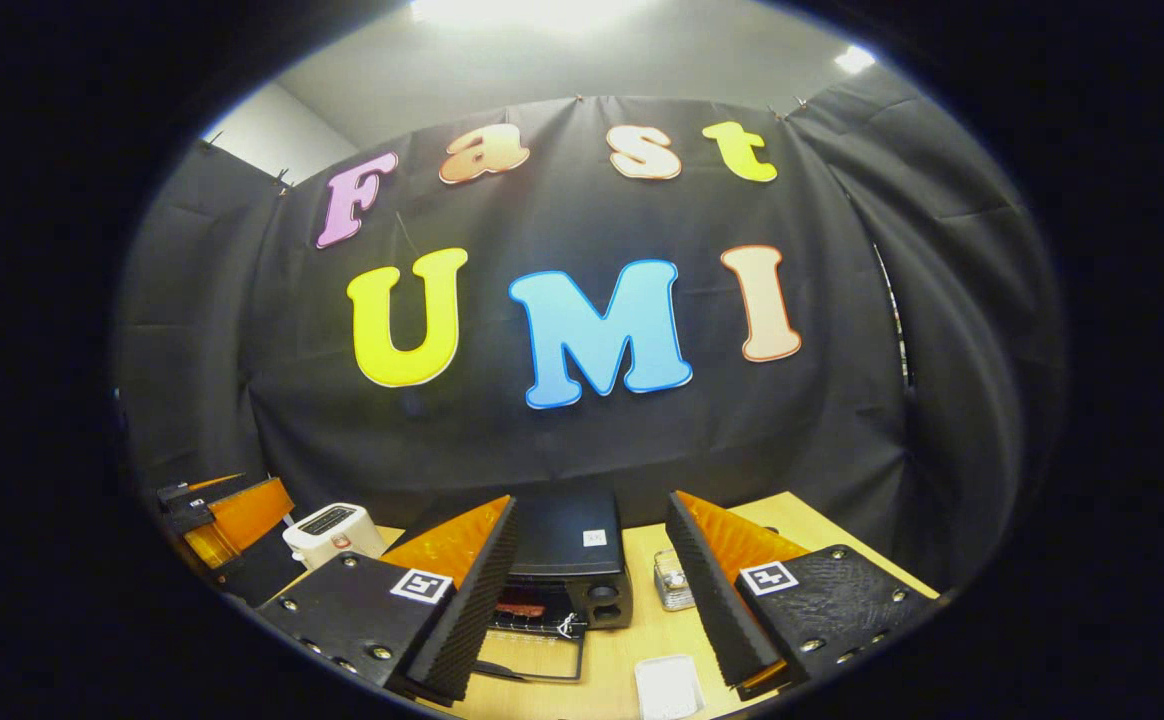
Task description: Open the electric oven with the left hand, put the food in, and close the electric oven.
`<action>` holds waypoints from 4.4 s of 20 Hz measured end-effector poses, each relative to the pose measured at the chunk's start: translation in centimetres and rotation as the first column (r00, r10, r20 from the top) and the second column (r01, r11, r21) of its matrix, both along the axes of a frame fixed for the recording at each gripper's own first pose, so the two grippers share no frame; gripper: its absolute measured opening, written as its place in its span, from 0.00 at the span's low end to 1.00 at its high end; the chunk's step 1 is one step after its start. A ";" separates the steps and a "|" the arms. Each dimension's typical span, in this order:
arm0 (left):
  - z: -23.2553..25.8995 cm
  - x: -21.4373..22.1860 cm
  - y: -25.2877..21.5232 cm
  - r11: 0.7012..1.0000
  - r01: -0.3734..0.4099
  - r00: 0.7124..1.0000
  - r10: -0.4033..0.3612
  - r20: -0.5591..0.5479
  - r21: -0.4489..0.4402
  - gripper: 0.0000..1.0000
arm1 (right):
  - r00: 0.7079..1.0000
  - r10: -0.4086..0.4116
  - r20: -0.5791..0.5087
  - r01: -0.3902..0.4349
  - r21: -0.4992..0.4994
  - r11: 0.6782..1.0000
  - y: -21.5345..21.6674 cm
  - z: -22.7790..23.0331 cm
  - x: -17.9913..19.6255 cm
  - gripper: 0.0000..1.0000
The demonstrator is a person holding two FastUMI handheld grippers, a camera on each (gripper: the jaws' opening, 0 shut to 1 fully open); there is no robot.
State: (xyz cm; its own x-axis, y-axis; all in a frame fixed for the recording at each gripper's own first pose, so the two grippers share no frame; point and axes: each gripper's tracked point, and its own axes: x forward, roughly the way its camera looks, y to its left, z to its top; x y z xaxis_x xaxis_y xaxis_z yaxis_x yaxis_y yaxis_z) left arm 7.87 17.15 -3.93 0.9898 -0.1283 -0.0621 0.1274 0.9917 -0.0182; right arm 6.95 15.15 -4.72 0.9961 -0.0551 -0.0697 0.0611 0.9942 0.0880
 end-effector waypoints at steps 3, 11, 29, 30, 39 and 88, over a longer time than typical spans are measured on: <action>-0.1 0.0 -2.7 1.000 0.023 1.000 -0.023 0.002 0.014 1.00 | 1.000 0.014 0.013 -0.014 0.005 1.000 -1.1 0.5 -0.4 0.89; -10.1 0.6 -6.3 0.998 0.061 0.964 -0.050 -0.260 0.035 1.00 | 1.000 0.011 -0.020 -0.011 0.032 0.999 -3.7 -0.7 0.5 0.89; -36.5 -3.4 -5.1 0.990 0.105 0.594 0.018 -0.804 0.099 1.00 | 0.992 0.008 -0.124 -0.001 0.058 0.998 -4.9 -4.1 0.9 0.89; -37.4 -3.4 -5.0 0.989 0.106 0.569 0.027 -0.822 0.106 0.98 | 0.991 0.003 -0.132 0.005 0.057 0.998 -5.1 -4.4 1.0 0.89; -42.0 -3.2 -5.0 0.993 0.092 0.437 0.032 -0.899 0.080 0.98 | 0.987 -0.034 -0.157 0.046 0.069 0.997 -6.2 -5.2 1.0 0.89; -31.1 1.6 -4.8 0.998 0.045 0.692 -0.001 -0.722 0.041 0.96 | 0.991 0.032 -0.132 -0.021 0.078 0.997 -6.1 -4.2 -0.7 0.89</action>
State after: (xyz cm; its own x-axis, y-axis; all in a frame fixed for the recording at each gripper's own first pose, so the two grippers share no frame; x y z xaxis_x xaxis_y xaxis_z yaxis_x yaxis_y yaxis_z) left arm 9.44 12.37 -35.03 0.6340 -0.1257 -0.7631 0.1195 0.9908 -0.0638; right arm 6.22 9.06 -8.95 0.9788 -0.0181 -0.2043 0.0510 0.9863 0.1569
